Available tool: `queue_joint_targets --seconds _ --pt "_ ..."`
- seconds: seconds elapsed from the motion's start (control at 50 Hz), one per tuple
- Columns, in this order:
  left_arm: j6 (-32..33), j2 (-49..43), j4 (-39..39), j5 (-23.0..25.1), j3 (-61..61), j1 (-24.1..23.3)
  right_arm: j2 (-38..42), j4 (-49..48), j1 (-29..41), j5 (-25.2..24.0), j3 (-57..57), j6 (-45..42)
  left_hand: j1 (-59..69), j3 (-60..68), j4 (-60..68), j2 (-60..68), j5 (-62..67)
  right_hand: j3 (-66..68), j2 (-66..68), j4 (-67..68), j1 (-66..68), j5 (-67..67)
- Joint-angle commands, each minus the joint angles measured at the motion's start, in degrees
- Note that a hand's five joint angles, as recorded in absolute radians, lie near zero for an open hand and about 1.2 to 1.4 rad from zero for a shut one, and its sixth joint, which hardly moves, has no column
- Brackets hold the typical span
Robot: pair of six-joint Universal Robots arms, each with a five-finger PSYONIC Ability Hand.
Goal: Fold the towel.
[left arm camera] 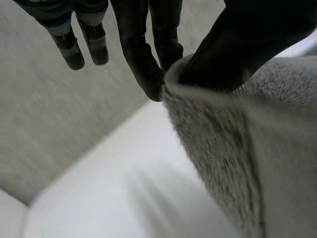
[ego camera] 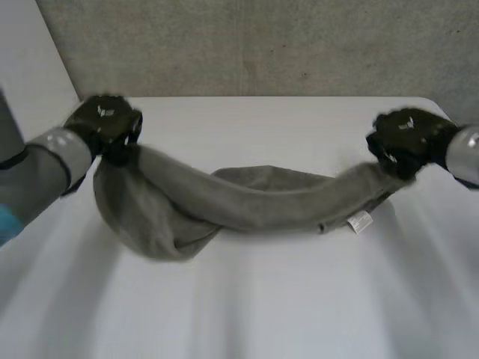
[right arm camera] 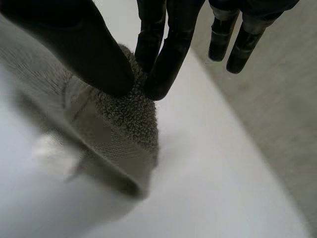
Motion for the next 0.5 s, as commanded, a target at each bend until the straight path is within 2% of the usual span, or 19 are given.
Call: queue_joint_targets --seconds 0.02,0.06,0.08,0.1,0.12,0.16,0.2,0.28,0.3,0.34,0.4,0.44,0.46,0.5 --pt "-0.85 -5.41 18.72 -3.12 14.5 -1.96 4.86 -20.77 5.37 4.66 -13.35 4.23 7.66 -2.27 -2.69 3.09 3.47 0.3 3.75 -2.67 8.55 3.99" --pt "-1.12 -4.62 30.26 -6.01 18.7 -3.09 4.52 -32.58 6.15 8.68 -18.77 10.09 7.66 -2.27 -2.69 3.09 3.47 0.3 3.75 -2.67 8.55 3.99" --pt "-1.12 -4.62 30.32 -6.02 18.72 -3.1 4.51 -32.63 6.16 8.71 -18.8 10.12 7.66 -2.27 -2.69 3.09 3.47 0.3 3.75 -2.67 8.55 3.99" --pt "-1.38 -3.4 35.89 -6.72 19.15 -3.88 3.9 -36.99 6.16 10.01 -20.8 13.43 7.66 -2.27 -2.69 3.09 3.47 0.3 3.75 -2.67 8.55 3.99" --pt "-1.38 -3.38 35.95 -6.73 19.16 -3.89 2.24 -40.16 6.16 10.63 -21.43 16.5 7.66 -2.27 -2.69 3.09 3.47 0.3 3.75 -2.67 8.55 3.99" --pt "-3.83 1.25 44.52 -6.29 18.46 -5.47 0.05 -41.67 5.9 10.03 -21.43 19.41 7.66 -2.27 -2.69 3.09 3.47 0.3 3.75 -2.67 8.55 3.99" --pt "-5.67 3.27 46.47 -5.85 18.02 -5.39 -1.62 -42.21 5.72 9.33 -21.17 21.79 7.66 -2.27 -2.69 3.09 3.47 0.3 3.75 -2.67 8.55 3.99" --pt "-10.77 7.42 43.35 -2.26 15.48 -2.5 -2.87 -40.73 5.28 5.47 -17.85 24.44 7.66 -2.27 -2.69 3.09 3.47 0.3 3.75 -2.67 8.55 3.99" --pt "-10.79 7.43 43.33 -2.24 15.46 -2.48 -2.87 -40.72 5.28 5.45 -17.83 24.45 7.66 -2.27 -2.69 3.09 3.47 0.3 3.75 -2.67 8.55 3.99" --pt "-12.27 8.21 38.52 1.78 10.31 -1.26 -3.13 -38.19 4.4 2.83 -13.98 24.27 7.66 -2.27 -2.69 3.09 3.47 0.3 3.75 -2.67 8.55 3.99" --pt "-12.63 8.3 36.91 3.82 6.76 -1.08 -3.13 -36.68 4.14 1.24 -11.94 24.18 7.66 -2.27 -2.69 3.09 3.47 0.3 3.75 -2.67 8.55 3.99" --pt "-12.55 8.31 35.33 7.23 -1.9 -1.08 -2.96 -33.88 3.96 -2.09 -7.66 23.75 7.66 -2.27 -2.69 3.09 3.47 0.3 3.75 -2.67 8.55 3.99" --pt "-12.54 8.3 35.33 7.25 -1.94 -1.08 -2.96 -33.87 3.96 -2.1 -7.63 23.74 7.66 -2.27 -2.69 3.09 3.47 0.3 3.75 -2.67 8.55 3.99" --pt "-12.2 7.69 34.63 9.0 -9.2 -1.34 -2.52 -30.89 3.61 -5.52 -3.35 21.73 7.66 -2.27 -2.69 3.09 3.47 0.3 3.75 -2.67 8.55 3.99"
